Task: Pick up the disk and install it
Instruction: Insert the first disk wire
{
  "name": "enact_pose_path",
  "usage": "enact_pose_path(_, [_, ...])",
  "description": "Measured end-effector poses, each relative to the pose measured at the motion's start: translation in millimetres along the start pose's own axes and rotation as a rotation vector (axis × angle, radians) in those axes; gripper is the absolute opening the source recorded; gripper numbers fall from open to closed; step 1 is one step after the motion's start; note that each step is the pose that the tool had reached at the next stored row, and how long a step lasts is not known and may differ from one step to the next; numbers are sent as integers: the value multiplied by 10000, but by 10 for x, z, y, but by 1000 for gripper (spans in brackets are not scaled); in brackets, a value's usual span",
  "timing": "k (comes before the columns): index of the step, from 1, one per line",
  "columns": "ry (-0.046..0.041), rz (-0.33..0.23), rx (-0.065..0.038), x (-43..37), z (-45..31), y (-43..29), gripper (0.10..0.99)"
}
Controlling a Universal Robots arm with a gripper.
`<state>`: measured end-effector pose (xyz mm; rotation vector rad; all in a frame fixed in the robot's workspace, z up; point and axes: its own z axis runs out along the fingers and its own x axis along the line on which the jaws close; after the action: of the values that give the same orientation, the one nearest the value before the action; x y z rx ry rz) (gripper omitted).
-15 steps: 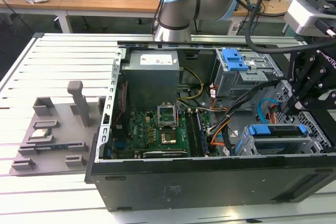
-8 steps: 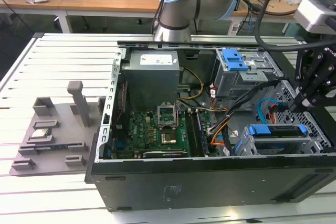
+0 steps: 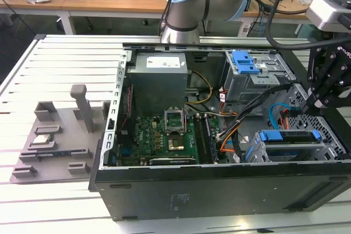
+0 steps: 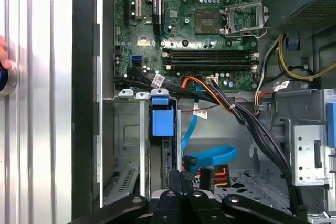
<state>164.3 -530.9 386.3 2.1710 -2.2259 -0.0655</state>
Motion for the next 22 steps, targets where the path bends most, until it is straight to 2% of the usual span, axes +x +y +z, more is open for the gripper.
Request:
enact_pose_path(8, [3, 1, 0, -180, 12, -22, 106])
enact_pose_path(11, [4, 1, 0, -234, 39, -23, 106])
enact_pose_path(14, [10, 1, -4, -285, 69, -73, 106])
enact_pose_path(17, [34, 3, -5, -292, 140, -103, 106])
enact_pose_path(22, [48, 3, -4, -291, 143, -106, 106])
